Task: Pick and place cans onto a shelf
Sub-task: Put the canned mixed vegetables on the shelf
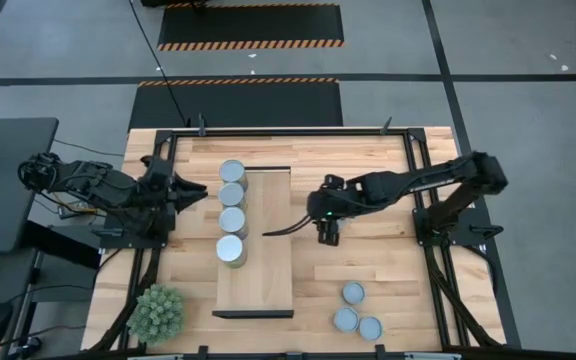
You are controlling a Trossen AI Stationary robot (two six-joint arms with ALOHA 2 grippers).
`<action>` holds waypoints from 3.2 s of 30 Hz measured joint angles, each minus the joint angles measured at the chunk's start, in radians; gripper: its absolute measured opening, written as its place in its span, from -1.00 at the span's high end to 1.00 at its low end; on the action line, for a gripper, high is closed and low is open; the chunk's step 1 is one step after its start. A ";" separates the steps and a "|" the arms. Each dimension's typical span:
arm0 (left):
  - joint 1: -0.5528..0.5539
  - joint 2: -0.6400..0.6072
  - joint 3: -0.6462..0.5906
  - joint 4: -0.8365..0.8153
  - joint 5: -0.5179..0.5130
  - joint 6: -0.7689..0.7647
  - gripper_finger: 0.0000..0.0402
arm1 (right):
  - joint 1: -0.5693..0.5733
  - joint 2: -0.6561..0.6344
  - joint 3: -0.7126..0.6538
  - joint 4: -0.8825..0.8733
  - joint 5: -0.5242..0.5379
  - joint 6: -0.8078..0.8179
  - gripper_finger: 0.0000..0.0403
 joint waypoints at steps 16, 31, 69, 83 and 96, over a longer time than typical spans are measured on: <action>0.000 0.013 0.000 -0.005 -0.227 0.135 0.34 | -0.010 -0.138 -0.246 0.180 -0.392 -0.166 -0.79; 0.000 0.019 0.000 -0.021 -0.173 0.113 0.24 | 0.360 0.015 -0.146 0.246 -0.091 0.229 -0.81; 0.000 0.019 0.000 -0.073 -0.075 0.017 -0.27 | 0.600 0.381 0.227 -0.103 -0.187 0.453 -0.81; 0.000 0.019 0.000 -0.075 -0.071 0.018 -0.27 | 0.607 0.438 0.225 -0.117 -0.186 0.433 -0.76; 0.000 0.020 0.000 -0.082 -0.051 0.016 -0.27 | 0.585 0.435 0.225 -0.128 -0.213 0.410 -0.46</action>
